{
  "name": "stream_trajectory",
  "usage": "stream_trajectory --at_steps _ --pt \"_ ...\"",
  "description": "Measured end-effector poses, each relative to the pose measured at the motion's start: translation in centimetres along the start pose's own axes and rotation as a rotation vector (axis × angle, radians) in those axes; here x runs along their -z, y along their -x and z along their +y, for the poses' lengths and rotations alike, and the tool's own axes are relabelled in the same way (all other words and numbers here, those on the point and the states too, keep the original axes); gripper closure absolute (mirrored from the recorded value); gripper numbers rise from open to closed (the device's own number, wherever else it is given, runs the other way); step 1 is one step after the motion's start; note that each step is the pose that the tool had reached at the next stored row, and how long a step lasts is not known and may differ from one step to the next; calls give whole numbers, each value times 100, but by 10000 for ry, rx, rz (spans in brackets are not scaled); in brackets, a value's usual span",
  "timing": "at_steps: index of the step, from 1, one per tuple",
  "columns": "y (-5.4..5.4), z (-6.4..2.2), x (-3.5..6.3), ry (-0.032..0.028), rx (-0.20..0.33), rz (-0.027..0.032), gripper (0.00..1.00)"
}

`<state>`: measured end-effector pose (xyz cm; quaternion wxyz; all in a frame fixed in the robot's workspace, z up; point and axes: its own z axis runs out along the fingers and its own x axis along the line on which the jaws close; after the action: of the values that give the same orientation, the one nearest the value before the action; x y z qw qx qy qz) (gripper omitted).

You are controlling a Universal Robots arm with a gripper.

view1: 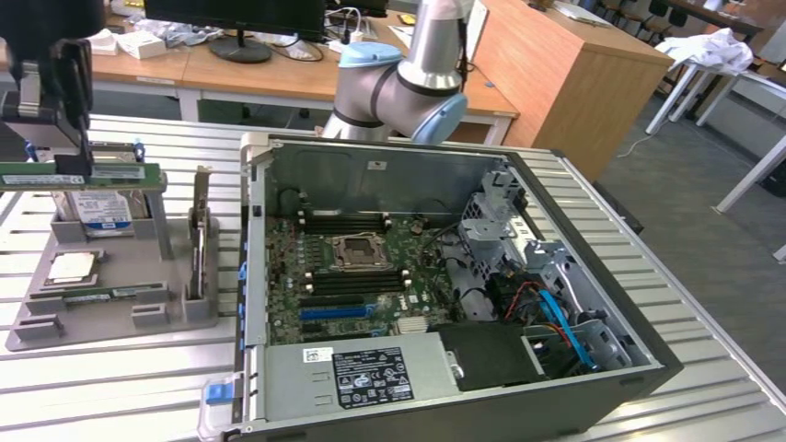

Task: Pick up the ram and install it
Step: 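Pick up the ram and move it above insertion slot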

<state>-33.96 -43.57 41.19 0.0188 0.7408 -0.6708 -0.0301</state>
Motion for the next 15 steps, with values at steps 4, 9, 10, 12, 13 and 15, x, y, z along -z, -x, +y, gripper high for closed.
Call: stream_trajectory --at_steps 4,9,10,12,13,15 --pt "-6 -58 3 11 -1 0 88" --pt "-12 -124 5 23 0 -2 88" --pt "-13 -137 5 26 -1 -2 88" --pt "-16 -163 6 32 -1 -3 88" --pt "-17 -176 7 35 0 -3 88" --pt "-20 -202 7 44 0 -4 88"
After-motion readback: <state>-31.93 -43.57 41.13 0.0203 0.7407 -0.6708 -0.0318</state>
